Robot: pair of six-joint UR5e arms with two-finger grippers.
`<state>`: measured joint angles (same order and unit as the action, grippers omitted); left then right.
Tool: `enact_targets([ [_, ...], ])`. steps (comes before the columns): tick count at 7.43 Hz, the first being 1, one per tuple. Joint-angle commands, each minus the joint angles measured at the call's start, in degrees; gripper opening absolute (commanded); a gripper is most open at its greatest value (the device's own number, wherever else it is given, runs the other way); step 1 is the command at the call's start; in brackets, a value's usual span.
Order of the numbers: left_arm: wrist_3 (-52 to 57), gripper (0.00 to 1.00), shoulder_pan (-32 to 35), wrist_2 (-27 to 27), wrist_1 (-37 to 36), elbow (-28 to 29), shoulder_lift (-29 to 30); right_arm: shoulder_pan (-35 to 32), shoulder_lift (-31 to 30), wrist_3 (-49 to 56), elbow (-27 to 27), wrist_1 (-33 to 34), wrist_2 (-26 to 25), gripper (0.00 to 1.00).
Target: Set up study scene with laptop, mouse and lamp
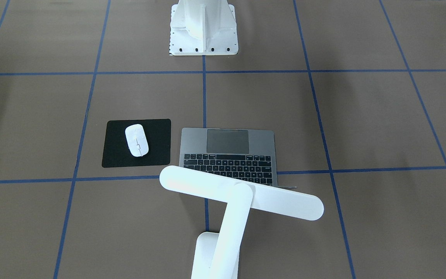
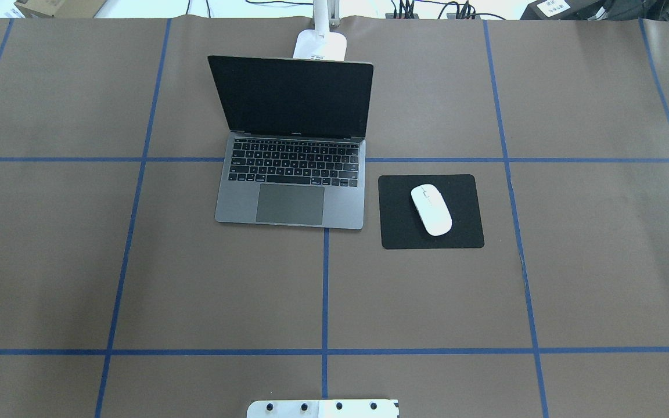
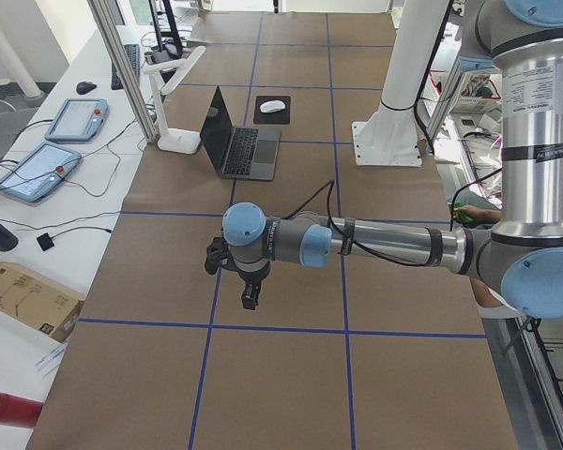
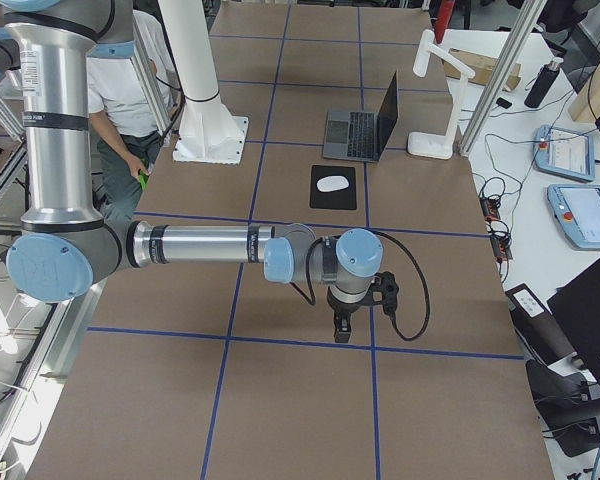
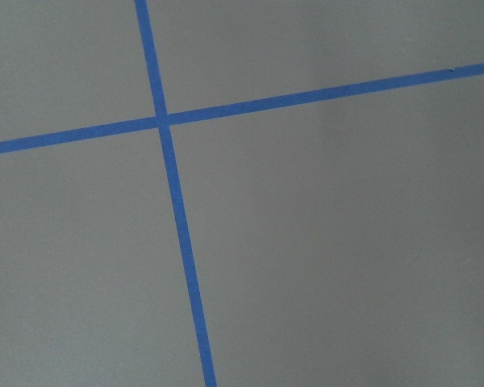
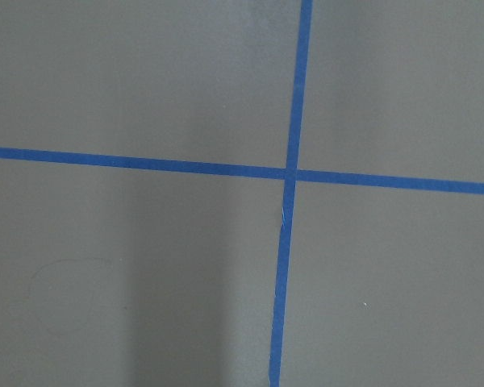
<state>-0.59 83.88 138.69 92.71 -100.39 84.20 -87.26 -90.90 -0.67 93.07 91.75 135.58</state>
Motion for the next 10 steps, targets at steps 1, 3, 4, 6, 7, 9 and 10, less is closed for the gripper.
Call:
enact_targets([
  [1,0.24,0.99,0.24,-1.05,0.45,0.02,-0.70,0.60,0.37,-0.12,0.09,0.36,-1.37,0.99],
  [3,0.68,0.99,0.24,-6.31,0.46,-1.20,-0.79,2.18,1.07,-0.47,0.01,0.45,-2.16,0.99],
  [4,0.68,0.99,0.24,-5.81,0.46,-1.29,-0.70,2.79,0.99,-1.17,-0.26,0.45,-2.16,0.99],
  [6,0.51,0.99,0.15,-2.57,0.45,-0.77,-0.79,2.80,0.11,-3.44,-0.35,0.45,-1.46,0.99],
  [7,0.16,0.99,0.41,-2.90,0.46,-1.99,-1.14,2.80,0.20,-6.68,0.26,0.36,-0.50,0.99],
  [9,0.33,0.99,0.67,-2.90,0.46,-3.65,-2.72,2.89,0.64,-6.54,0.52,-0.16,-0.93,0.99],
  [10,0.68,0.99,0.67,-2.90,0.46,-5.15,-3.33,2.89,0.72,-6.45,0.62,-0.34,-1.28,0.99],
])
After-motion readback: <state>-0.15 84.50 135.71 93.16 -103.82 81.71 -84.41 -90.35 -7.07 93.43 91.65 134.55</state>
